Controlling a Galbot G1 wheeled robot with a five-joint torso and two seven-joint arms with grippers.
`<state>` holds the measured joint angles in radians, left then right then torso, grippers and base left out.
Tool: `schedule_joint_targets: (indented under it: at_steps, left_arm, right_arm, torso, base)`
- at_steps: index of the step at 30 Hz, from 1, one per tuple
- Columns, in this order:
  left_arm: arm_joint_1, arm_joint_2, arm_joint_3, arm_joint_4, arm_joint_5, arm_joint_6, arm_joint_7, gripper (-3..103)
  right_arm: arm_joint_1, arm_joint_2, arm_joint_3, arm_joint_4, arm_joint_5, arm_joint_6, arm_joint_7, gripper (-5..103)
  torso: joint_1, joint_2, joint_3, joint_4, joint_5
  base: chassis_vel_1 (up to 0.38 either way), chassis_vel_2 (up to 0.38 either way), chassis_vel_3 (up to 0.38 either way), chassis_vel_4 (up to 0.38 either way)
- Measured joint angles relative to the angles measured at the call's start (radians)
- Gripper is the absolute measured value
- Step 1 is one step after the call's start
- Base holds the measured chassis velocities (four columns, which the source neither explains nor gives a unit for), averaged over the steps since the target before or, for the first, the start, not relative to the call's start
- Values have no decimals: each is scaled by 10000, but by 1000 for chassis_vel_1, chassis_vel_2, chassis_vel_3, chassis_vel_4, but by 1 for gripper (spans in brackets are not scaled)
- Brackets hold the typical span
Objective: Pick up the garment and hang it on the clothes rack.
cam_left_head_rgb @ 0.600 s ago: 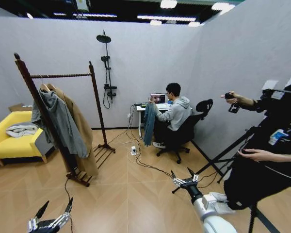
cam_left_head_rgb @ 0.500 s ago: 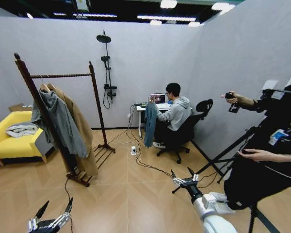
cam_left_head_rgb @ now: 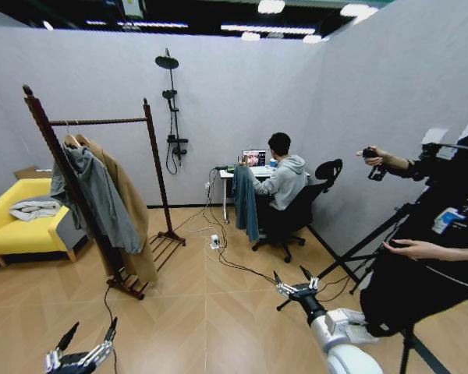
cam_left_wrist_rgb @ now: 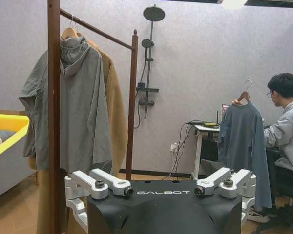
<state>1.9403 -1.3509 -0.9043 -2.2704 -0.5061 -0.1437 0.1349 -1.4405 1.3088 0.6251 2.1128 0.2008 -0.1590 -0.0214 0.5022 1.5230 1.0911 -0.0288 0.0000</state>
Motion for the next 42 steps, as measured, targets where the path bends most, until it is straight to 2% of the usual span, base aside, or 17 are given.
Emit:
schedule_joint_targets:
  at_steps: [14, 28, 31, 33, 36, 38, 39, 42]
  left_arm:
    - [0, 0, 0, 0, 0, 0, 1, 100]
    - [0, 0, 1, 0, 0, 0, -1, 100]
    - [0, -1, 1, -1, 0, 0, -3, 100]
    - [0, 0, 1, 1, 0, 0, -1, 100]
    - [1, 0, 0, -1, 0, 0, -1, 100]
    - [0, 0, 1, 0, 0, 0, -1, 100]
    - [0, 0, 1, 0, 0, 0, -1, 100]
    - [0, 0, 0, -1, 0, 0, 0, 100]
  right_arm:
    - [24, 125, 10, -276, -328, 143, -253, 100]
    - [-151, 235, 49, -143, -463, 294, -281, 100]
    - [-142, 250, 49, -149, -504, 295, -286, 100]
    - [-108, 258, 40, -157, -535, 295, -287, 100]
    - [-76, 286, 16, -167, -587, 292, -288, 100]
    - [-52, 326, -15, -196, -644, 291, -290, 100]
    - [-52, 326, -15, -196, -644, 291, -290, 100]
    - [-22, 370, -45, -260, -713, 290, -290, 100]
  torso:
    - [0, 0, 0, 0, 1]
    - [2, -1, 0, -2, -6]
    - [1, -2, 1, 1, 7]
    - [3, -1, 0, -3, -13]
    - [4, -2, 2, 3, 12]
    - [4, -1, 0, -2, -13]
    - [4, -1, 0, -2, -13]
    - [4, -2, 2, 3, 12]
  base:
    - [-117, 110, 107, -112]
    - [-288, 288, 278, -289]
    - [-353, 367, 362, -332]
    - [-363, 348, 370, -324]
    - [-361, 347, 351, -350]
    - [-349, 341, 357, -354]
    - [-358, 342, 346, -353]
    - [-343, 353, 342, -369]
